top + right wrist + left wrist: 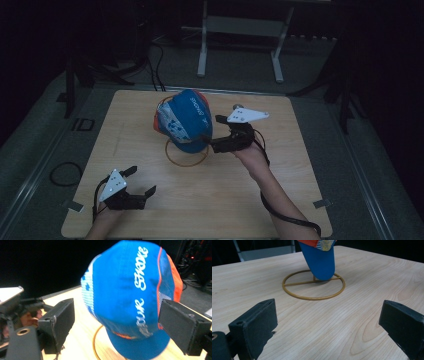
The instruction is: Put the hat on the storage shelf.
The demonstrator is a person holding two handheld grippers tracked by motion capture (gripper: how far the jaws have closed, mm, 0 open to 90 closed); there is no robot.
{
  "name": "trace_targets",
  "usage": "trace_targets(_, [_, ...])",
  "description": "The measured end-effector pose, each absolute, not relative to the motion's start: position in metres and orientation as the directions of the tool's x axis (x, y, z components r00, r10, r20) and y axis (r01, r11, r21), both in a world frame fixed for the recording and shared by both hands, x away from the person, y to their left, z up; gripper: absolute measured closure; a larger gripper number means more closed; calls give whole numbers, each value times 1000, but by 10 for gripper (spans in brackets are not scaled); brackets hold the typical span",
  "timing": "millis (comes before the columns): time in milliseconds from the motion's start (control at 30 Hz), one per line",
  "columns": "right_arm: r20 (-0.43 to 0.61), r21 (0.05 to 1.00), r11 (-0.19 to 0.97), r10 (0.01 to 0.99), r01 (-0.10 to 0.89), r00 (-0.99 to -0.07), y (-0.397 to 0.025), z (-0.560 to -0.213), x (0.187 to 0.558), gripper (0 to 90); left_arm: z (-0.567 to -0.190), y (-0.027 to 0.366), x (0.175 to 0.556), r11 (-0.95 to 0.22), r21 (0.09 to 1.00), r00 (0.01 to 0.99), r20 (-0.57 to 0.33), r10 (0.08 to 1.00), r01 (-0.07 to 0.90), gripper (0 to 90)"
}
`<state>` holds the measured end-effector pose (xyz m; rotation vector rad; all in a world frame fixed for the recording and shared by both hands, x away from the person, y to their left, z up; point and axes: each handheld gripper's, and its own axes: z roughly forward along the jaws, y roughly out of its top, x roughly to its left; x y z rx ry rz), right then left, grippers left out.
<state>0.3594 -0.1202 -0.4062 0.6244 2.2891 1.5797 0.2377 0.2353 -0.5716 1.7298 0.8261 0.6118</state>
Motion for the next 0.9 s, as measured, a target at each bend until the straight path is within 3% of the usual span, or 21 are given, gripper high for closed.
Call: trace_targets(900, [32, 903, 354, 508, 243, -861, -152, -483, 348, 147, -573, 234, 238, -205, 951, 628, 14, 778, 233, 23])
